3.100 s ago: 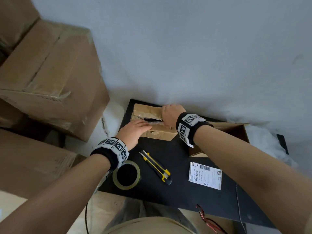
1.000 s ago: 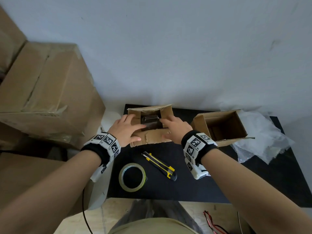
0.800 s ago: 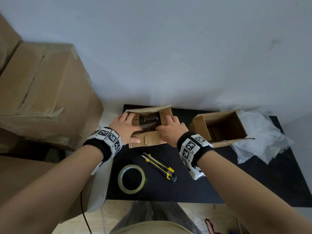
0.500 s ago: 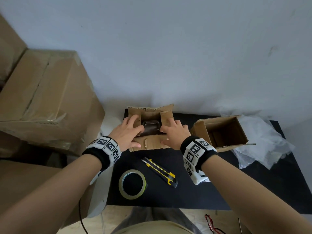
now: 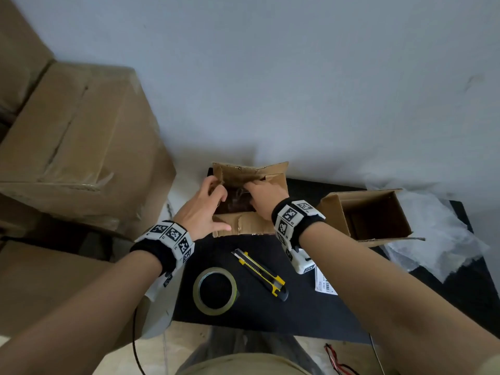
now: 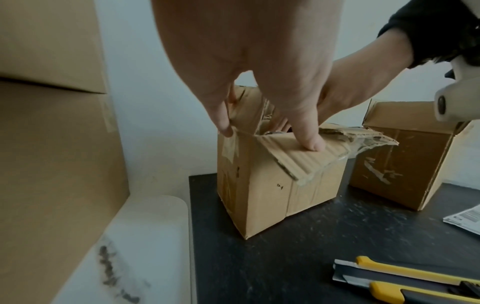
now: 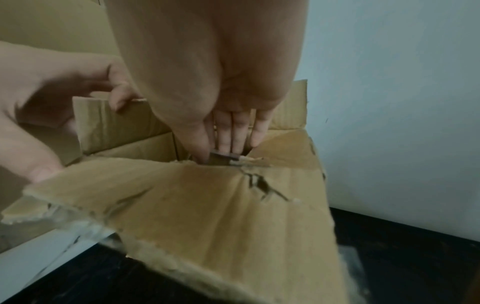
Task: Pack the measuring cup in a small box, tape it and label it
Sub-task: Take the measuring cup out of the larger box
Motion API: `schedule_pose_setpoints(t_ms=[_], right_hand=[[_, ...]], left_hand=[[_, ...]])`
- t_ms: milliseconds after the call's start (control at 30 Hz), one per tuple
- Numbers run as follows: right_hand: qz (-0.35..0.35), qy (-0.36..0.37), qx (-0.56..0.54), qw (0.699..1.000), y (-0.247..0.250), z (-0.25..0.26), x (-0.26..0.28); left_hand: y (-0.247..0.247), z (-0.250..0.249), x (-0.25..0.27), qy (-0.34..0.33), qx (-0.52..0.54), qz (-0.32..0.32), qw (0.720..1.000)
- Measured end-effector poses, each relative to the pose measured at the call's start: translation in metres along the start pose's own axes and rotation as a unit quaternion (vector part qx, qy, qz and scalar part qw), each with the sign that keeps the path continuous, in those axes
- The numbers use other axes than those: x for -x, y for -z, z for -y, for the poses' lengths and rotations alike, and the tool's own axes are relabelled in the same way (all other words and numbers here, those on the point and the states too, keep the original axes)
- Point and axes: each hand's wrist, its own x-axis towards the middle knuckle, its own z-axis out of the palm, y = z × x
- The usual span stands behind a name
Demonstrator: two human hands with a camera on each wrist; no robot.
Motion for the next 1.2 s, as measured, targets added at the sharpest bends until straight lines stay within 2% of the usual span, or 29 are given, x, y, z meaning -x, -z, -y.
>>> schedule_pose_setpoints(t_ms=[167,433,633,833,1000,1200], right_hand=[[-0.017,-0.004,0.004,1.0,-0.002,0.003,-0.006],[-0.018,-0.017,-0.099,0.995,0.002,-0.003,-0.002],[-0.049,-0.039,-0.233,0.97,0.002,-0.01,0.01],[-0.102,-0.024,-0.301,0.948,-0.003,-0.016,0.022],[-0.154,-0.014,-0.32,0.935,0.004,-0.019,0.033],[-0.178,0.006,-0.314,0.933,0.015,-0.02,0.044]], left_hand=[[-0.002,-0.002,0.006,0.019,0.024,-0.001,1.0],[0.001,0.001,0.008,0.023,0.033,-0.005,0.999],[0.001,0.002,0.008,0.064,0.046,-0.006,0.997],[0.003,-0.002,0.01,0.075,0.051,-0.009,0.996],[0.006,-0.001,0.006,0.076,0.077,-0.008,0.994],[0.023,-0.006,-0.002,0.052,0.081,0.013,0.995]])
